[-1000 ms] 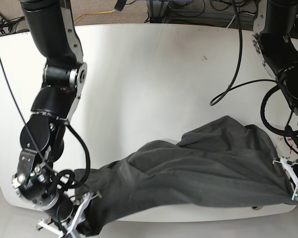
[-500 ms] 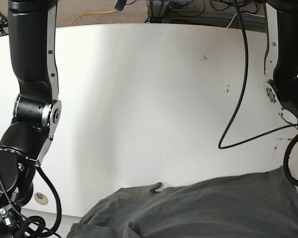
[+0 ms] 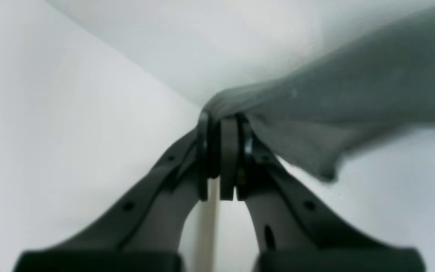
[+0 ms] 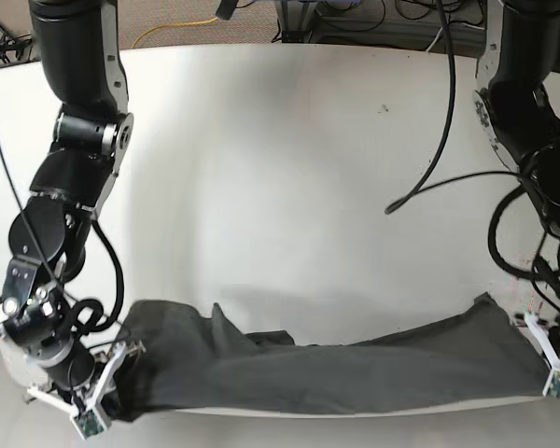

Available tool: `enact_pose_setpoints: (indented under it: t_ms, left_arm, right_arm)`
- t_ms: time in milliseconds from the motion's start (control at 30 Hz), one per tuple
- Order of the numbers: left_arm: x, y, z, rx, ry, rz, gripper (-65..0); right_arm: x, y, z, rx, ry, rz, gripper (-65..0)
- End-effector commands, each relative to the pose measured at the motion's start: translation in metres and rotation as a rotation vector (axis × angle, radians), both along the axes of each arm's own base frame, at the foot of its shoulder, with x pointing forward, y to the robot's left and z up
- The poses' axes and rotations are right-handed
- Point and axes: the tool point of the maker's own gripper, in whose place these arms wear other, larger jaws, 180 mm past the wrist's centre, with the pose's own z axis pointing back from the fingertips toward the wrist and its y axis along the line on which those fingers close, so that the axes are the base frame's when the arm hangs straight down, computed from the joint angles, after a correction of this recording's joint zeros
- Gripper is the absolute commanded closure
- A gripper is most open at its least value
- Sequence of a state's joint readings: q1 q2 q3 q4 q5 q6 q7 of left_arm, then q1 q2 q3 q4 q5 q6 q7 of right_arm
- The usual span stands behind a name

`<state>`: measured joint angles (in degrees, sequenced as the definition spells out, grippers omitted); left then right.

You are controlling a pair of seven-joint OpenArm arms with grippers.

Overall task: Fold the T-shirt properly
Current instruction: 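Lift the shirt with both grippers and swing it toward the robot, then drag the shirt across the table with both grippers, spreading it flat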

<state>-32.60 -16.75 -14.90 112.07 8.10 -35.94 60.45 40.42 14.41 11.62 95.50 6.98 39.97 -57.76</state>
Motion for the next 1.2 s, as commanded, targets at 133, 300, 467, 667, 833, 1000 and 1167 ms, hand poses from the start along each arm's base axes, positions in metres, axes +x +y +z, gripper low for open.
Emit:
enact_pose_setpoints:
  t_ms: [133,300,467,667,833,1000,1167]
  left_arm:
    - [-0.029,-0.011,-0.082,-0.045,0.152,-0.019,0.0]
    - [-0.065,-0.008,-0.152,-0.083,0.331,-0.009,0.0]
    - [-0.105,0.009,-0.196,-0.135,0.424,0.052,0.0]
    - [-0.158,0.027,-0.240,-0.139,0.570,0.118,0.0]
    - [-0.200,0.044,-0.261,-0.147,0.637,0.168,0.0]
    - [-0.241,0.051,-0.281,-0.156,0.697,0.171,0.0]
    - [-0.282,0.055,-0.308,-0.183,0.799,0.181,0.0]
  right_arm:
    - [-0.037,0.006,-0.050,0.064,0.036,0.003,0.0]
    - [-0.074,0.010,-0.114,0.099,0.167,-0.014,0.0]
    - [-0.110,0.013,-0.158,0.128,0.266,-0.035,0.0]
    - [-0.149,-0.003,-0.203,0.161,0.383,-0.104,0.0]
    - [-0.184,-0.012,-0.237,0.166,0.485,-0.142,0.0]
    - [-0.214,-0.015,-0.262,0.186,0.568,-0.175,0.0]
    - [-0.242,-0.021,-0.290,0.231,0.656,-0.229,0.0]
